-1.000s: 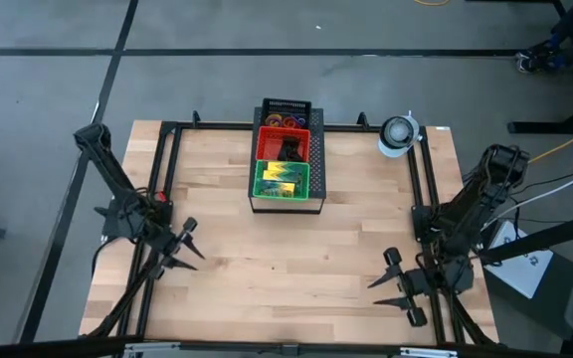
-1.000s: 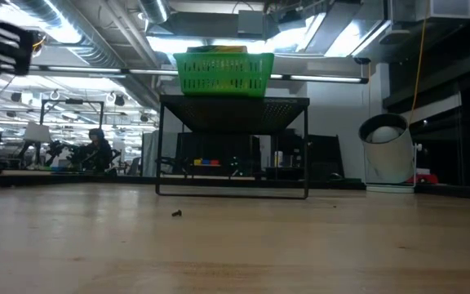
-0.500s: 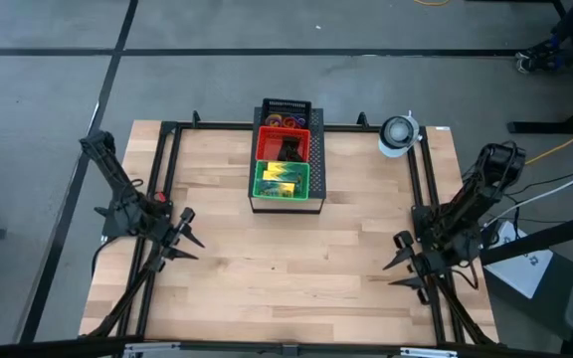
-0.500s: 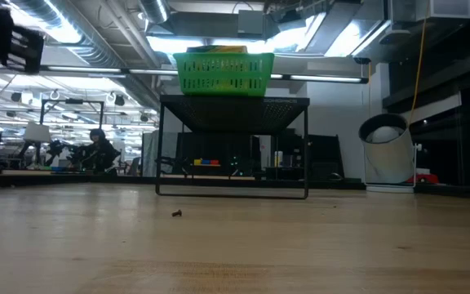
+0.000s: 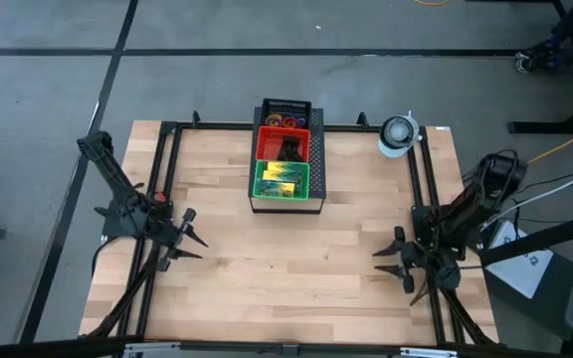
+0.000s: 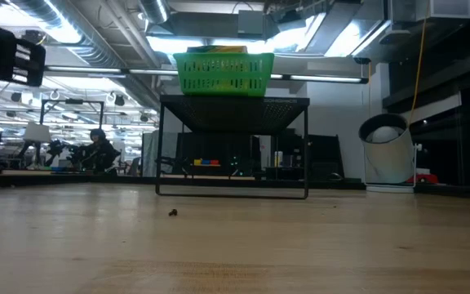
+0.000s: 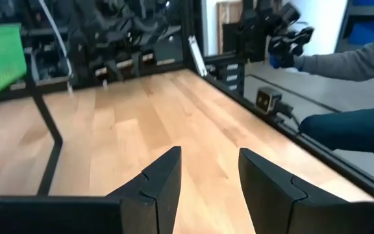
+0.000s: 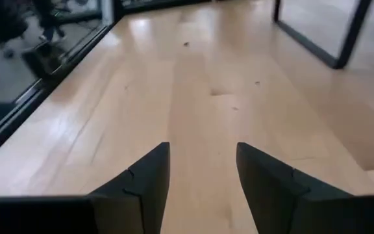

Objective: Pick & Place Office Desk Supplies
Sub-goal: Return to Home Position

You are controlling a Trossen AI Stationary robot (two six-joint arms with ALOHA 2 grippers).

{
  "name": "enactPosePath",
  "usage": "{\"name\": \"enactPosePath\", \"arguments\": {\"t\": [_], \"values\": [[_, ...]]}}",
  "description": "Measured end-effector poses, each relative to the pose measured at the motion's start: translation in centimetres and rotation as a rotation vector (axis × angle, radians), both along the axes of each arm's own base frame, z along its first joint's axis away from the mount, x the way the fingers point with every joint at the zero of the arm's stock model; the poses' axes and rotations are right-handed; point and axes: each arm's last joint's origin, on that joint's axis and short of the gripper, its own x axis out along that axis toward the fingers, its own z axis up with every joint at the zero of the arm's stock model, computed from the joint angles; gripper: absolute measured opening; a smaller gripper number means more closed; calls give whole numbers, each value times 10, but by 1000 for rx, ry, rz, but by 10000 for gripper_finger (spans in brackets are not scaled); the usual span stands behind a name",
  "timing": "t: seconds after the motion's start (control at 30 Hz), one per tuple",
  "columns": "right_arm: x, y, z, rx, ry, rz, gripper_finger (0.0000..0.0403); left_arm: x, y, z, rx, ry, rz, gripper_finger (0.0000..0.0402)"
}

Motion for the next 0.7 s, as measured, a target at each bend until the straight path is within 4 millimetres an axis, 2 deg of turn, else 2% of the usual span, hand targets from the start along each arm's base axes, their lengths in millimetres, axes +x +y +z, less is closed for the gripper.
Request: {"name": "enactPosePath", "arguments": {"t": [0.13, 0.27, 0.33, 0.4, 0.53, 0.6, 0.7], "values": [[2, 8, 0, 49, -36, -7, 180, 2, 0, -4, -18, 46, 28, 148], [13, 45, 33, 14, -150, 202, 182, 3, 0, -5, -6, 50, 54, 148], [16, 54, 49, -35, -235, 330, 183, 4, 1, -5, 18, 40, 66, 148], [15, 53, 57, -48, -299, 426, 183, 4, 1, -5, 30, 34, 81, 148], [2, 29, 65, -55, -408, 556, 183, 4, 1, -5, 18, 37, 74, 148], [-3, 29, 71, -121, -443, 614, 183, 4, 1, -4, 15, 35, 65, 148], [-12, 24, 81, -116, -469, 661, 183, 4, 1, -4, 14, 34, 59, 148]]}}
